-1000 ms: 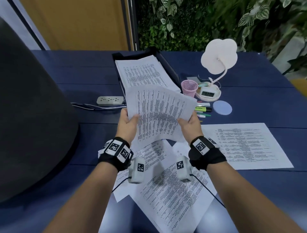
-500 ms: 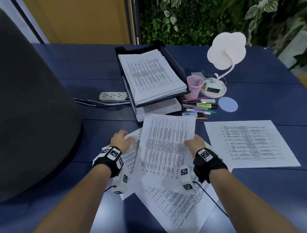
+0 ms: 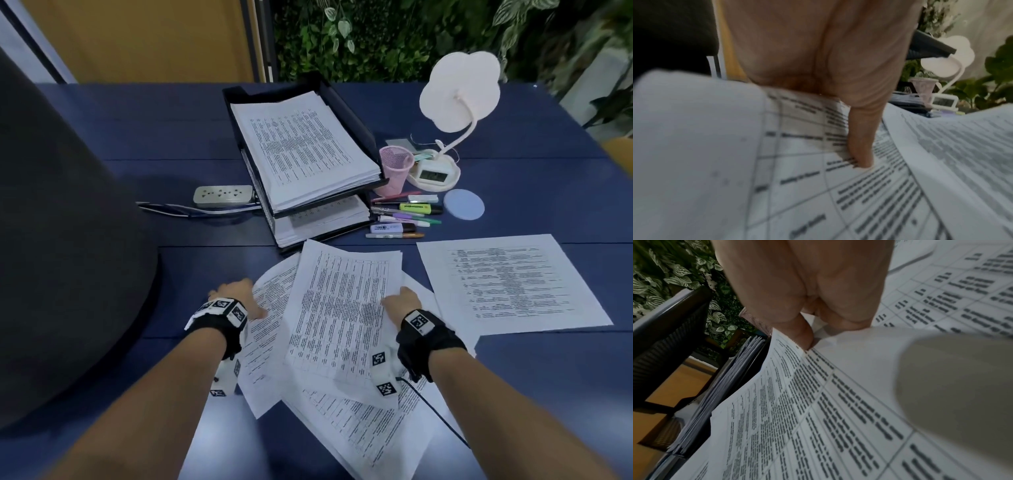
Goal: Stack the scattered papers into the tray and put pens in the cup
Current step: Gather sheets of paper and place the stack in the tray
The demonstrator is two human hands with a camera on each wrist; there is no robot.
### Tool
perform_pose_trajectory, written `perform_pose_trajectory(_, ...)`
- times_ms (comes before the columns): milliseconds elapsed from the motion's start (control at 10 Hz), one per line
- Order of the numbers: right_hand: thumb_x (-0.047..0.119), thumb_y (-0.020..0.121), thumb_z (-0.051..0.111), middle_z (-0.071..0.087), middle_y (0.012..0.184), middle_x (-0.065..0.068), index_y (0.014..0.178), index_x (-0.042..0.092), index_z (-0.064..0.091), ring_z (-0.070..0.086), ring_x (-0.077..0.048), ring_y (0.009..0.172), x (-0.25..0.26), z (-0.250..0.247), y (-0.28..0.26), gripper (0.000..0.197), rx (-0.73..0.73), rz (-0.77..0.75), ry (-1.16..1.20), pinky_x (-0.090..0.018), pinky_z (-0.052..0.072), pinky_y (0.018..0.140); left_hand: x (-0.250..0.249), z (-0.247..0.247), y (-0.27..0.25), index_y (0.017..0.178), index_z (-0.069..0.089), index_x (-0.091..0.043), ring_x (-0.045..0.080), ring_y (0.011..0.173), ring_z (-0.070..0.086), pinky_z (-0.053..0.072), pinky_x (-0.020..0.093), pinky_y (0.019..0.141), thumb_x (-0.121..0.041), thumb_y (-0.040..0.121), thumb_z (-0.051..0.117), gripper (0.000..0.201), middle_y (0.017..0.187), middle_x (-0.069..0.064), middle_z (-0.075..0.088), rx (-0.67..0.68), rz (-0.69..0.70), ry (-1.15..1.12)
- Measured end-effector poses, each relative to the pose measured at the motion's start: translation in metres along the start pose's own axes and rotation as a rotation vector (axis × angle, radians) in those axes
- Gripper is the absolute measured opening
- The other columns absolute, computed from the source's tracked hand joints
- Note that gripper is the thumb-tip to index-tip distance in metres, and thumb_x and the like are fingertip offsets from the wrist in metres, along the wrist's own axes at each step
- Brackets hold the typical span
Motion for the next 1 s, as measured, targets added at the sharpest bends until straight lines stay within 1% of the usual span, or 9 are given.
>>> perform_pose_trajectory(100,0.008,0.089,0.052,0.049,0.134,-0.019,0.135,0.002,0.043,0.047,-0.033,0.125,0.0,-0.001,0.001,0.047,-0.005,0.006,0.092,-0.027,0.042,0.084,-0.003,-0.001,-0.001,0.116,0.054,-0.015,0.027,0.106,0.056,0.043,0.031,0.088,-0.036,0.08,0.069,0.044,0.118,0.005,0.059,-0.013,0.061,-0.258)
perform_pose_trajectory(200,0.005,0.095,0.041,0.044,0.14,-0.015,0.14,0.009,0.04,0.037,-0.031,0.132,0.006,-0.01,-0.015,0.045,0.058,-0.024,0.008,-0.025,0.034,0.1,-0.001,-0.003,-0.007,0.088,0.056,-0.013,0.023,0.075,0.053,0.039,0.025,0.061,-0.023,0.087,0.065,0.014,0.083,0.005,0.059,-0.093,0.181,-0.554)
perform_pose_trajectory(300,0.005,0.095,0.044,0.041,0.143,-0.016,0.141,0.011,0.039,0.037,-0.03,0.134,0.007,-0.007,-0.014,0.047,0.169,0.009,0.048,-0.026,0.03,0.107,0.012,-0.003,-0.015,0.072,0.049,-0.015,0.017,0.057,0.043,0.035,0.023,0.05,-0.019,0.086,0.066,0.023,0.063,0.0,0.049,-0.122,0.242,-0.793)
perform_pose_trajectory(400,0.005,0.087,0.06,0.058,0.128,-0.019,0.109,0.008,0.058,0.056,-0.032,0.118,0.0,0.001,-0.006,0.023,0.153,0.04,0.382,-0.032,0.046,0.095,0.028,-0.001,-0.024,0.073,0.049,-0.014,0.018,0.062,0.049,0.042,0.026,0.057,-0.014,0.089,0.064,0.022,0.069,0.008,0.056,-0.122,0.218,-1.124)
perform_pose_trajectory(500,0.009,0.085,0.062,0.06,0.125,-0.019,0.106,0.01,0.058,0.057,-0.032,0.116,0.002,0.009,0.005,0.021,0.164,0.105,0.535,-0.036,0.048,0.095,0.035,0.003,-0.031,0.078,0.05,-0.015,0.023,0.07,0.058,0.049,0.038,0.068,-0.01,0.092,0.059,0.017,0.079,0.011,0.064,-0.119,0.116,-1.477)
perform_pose_trajectory(600,0.008,0.086,0.062,0.043,0.142,-0.017,0.137,0.007,0.041,0.04,-0.03,0.133,0.022,-0.005,-0.024,0.055,0.197,0.111,0.239,-0.029,0.033,0.106,0.027,0.018,-0.036,0.088,0.049,-0.016,0.02,0.065,0.054,0.048,0.035,0.064,-0.011,0.097,0.05,0.01,0.083,0.01,0.059,-0.027,0.012,-1.438)
perform_pose_trajectory(700,0.009,0.089,0.059,0.041,0.144,-0.015,0.139,0.004,0.036,0.035,-0.029,0.136,0.025,-0.002,-0.034,0.055,0.101,-0.07,-0.189,-0.027,0.029,0.108,0.021,0.036,-0.035,0.099,0.05,-0.011,0.026,0.074,0.056,0.053,0.035,0.069,-0.024,0.1,0.041,0.015,0.091,0.014,0.057,0.131,-0.004,-1.094)
perform_pose_trajectory(800,0.008,0.096,0.046,0.047,0.139,-0.013,0.131,0.001,0.047,0.04,-0.027,0.133,0.026,0.005,-0.024,0.036,0.116,-0.106,-0.267,-0.029,0.032,0.109,0.01,0.039,-0.035,0.095,0.051,-0.007,0.031,0.091,0.058,0.052,0.049,0.088,-0.033,0.098,0.041,0.028,0.104,0.02,0.057,0.222,0.015,-0.879)
perform_pose_trajectory(1000,0.002,0.095,0.036,0.05,0.132,-0.024,0.131,-0.004,0.045,0.049,-0.035,0.122,0.025,0.02,-0.021,0.038,0.057,-0.151,-0.025,-0.024,0.043,0.078,-0.015,0.026,-0.045,0.096,0.05,-0.011,0.021,0.082,0.051,0.042,0.026,0.072,-0.026,0.094,0.054,0.017,0.091,0.003,0.051,0.06,0.134,-0.582)
Point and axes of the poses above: each hand's wrist, its own y-axis towards the middle knuckle, its own z-axis out of the palm, x = y × z, the point moved 1 cm from there along y, towards the middle knuckle
